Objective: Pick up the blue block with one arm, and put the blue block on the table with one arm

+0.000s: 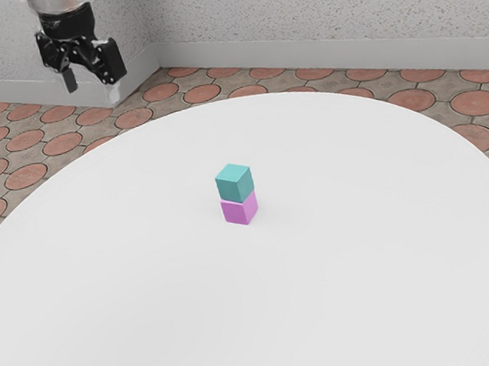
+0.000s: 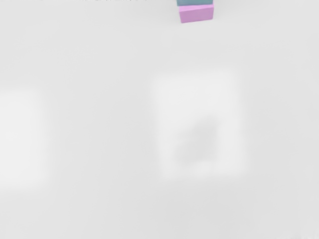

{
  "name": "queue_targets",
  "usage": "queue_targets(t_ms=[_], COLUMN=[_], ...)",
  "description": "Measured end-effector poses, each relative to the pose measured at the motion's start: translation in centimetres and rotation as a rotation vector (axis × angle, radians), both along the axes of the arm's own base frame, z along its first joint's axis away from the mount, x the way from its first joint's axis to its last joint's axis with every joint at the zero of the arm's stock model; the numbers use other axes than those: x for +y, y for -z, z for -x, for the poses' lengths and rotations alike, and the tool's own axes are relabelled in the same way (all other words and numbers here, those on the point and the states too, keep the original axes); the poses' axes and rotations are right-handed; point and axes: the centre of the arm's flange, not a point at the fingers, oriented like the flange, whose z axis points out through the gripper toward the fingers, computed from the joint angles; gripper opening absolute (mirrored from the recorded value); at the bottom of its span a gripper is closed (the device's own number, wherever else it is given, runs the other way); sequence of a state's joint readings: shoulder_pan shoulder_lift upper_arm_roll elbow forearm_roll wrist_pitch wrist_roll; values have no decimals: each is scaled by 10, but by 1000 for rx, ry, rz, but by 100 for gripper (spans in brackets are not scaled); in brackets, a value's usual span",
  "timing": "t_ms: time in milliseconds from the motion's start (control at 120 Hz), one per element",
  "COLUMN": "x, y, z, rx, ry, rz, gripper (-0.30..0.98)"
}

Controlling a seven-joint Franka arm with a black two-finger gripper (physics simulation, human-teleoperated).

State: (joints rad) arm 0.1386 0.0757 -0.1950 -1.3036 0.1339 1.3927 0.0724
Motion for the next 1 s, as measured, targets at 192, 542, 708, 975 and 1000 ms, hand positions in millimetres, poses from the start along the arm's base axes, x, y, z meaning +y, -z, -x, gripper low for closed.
queue_targets(t_ms=[192, 542, 708, 975, 1000], x=[0, 62, 63, 44, 42], y=[26, 173, 207, 243, 246], z=[-18, -77, -110, -158, -162], rx=[8, 121, 102, 52, 48], ry=[14, -99, -113, -106, -104], rz=[37, 48, 67, 96, 98], gripper=[69, 69, 69, 69, 69])
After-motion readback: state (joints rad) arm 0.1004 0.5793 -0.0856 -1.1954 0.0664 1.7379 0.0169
